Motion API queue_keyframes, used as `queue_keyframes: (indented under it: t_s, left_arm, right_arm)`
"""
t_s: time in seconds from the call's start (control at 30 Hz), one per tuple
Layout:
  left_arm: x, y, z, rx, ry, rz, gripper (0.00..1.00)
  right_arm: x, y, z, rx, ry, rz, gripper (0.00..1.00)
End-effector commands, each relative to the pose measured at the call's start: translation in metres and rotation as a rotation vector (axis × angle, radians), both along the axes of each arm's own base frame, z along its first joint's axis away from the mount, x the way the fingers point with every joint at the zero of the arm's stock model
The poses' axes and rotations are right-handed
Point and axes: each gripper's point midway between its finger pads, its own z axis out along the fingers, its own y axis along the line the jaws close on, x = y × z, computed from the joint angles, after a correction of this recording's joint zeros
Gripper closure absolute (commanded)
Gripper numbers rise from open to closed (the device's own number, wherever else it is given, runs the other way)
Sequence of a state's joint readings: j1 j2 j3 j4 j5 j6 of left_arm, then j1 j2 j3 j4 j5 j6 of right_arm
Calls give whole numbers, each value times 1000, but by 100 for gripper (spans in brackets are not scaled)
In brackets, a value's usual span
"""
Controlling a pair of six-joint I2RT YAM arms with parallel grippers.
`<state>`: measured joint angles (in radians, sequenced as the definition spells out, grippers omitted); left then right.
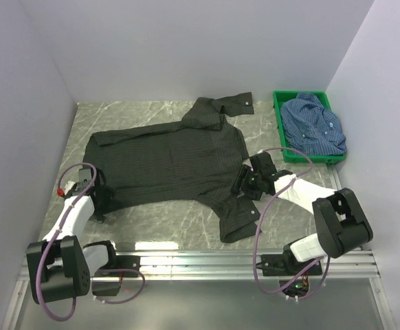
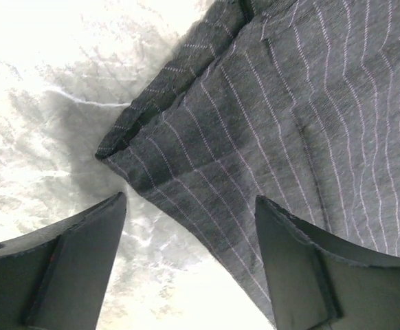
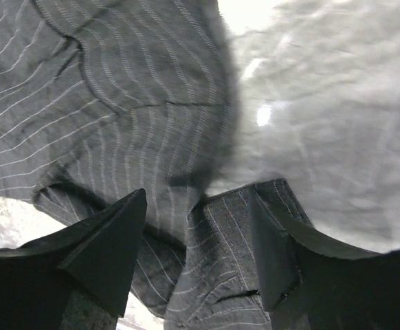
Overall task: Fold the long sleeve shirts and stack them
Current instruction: Flatten the shirt out, then fold the shirt
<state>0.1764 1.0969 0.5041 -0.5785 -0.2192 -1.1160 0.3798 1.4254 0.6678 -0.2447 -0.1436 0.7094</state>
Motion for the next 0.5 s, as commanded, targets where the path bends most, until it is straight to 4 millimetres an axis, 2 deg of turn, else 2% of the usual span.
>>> queue_keyframes:
  t_s: [0.0, 0.07, 0.17, 0.2, 0.37, 0.47]
  left_arm:
    - [-11, -5, -24, -42, 41, 40, 18]
    - [-9, -4, -24, -40, 36, 39, 21]
    - [-10, -2, -24, -26, 36, 40, 32]
    - [-11, -2, -24, -21, 38, 35, 40]
    - [-12, 0, -20, -4, 29, 25, 60]
    - [-10, 3, -14, 10, 13, 23, 67]
  right_arm:
    - [7, 12, -4, 1, -11, 17, 33]
    - [8, 16, -3, -5, -13, 31, 36]
    - [6, 16, -8, -25, -1, 33, 39]
    - [3, 17, -11, -31, 9, 39, 40]
    - [-2, 18, -14, -57, 26, 58, 53]
    - [1, 11, -10, -102, 18, 53, 54]
